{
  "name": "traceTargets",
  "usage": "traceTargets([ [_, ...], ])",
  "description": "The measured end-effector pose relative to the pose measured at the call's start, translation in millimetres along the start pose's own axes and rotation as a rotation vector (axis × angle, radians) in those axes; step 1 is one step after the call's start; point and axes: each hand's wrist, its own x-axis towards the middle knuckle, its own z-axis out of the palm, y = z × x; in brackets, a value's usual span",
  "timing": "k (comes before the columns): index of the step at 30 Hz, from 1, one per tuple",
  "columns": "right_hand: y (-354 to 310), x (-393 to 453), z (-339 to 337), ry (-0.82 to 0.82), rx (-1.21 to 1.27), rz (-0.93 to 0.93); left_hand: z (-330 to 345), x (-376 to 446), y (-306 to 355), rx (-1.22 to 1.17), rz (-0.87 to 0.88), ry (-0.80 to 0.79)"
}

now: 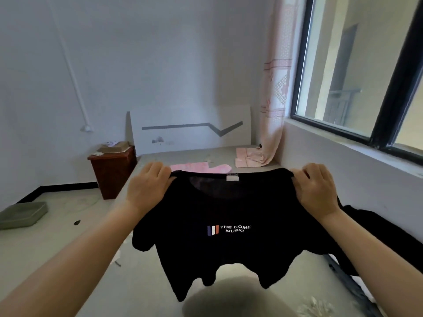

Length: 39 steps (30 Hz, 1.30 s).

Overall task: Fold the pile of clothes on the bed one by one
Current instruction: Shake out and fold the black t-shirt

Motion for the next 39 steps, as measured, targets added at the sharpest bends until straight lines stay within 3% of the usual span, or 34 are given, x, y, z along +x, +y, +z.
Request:
traceTargets([
  [4,-19,18,-20,0.025,-0.015,-0.03,-28,-9,-13,0.023,-0.001,0.015],
  [10,-24,6,15,-0.12,0.0,-0.053,-7,-22,-22,0.06,0.058,-0.024],
  [15,-30,-61,79,-0.303,0.117,-0.053,61,-75,-7,-0.069,-0.049,-0.341],
  [19,-37,-127,140,-0.445,0.179,-0.022,133,-119,2,-0.163,-0.267,-0.768],
  [22,-37,-164,191,-0.533,0.216,0.018,181,-141,4,-0.161,-0.346,-0.952],
  [25,-35,-195,242,-0.596,0.25,0.037,226,-160,10,-0.149,-0.271,-0.895],
  [32,-41,-256,334,-0.751,0.237,0.048,319,-213,8,-0.208,-0.394,-1.0],
  [39,-39,-282,407,-0.77,0.214,0.054,409,-244,-8,-0.235,-0.476,-0.909],
])
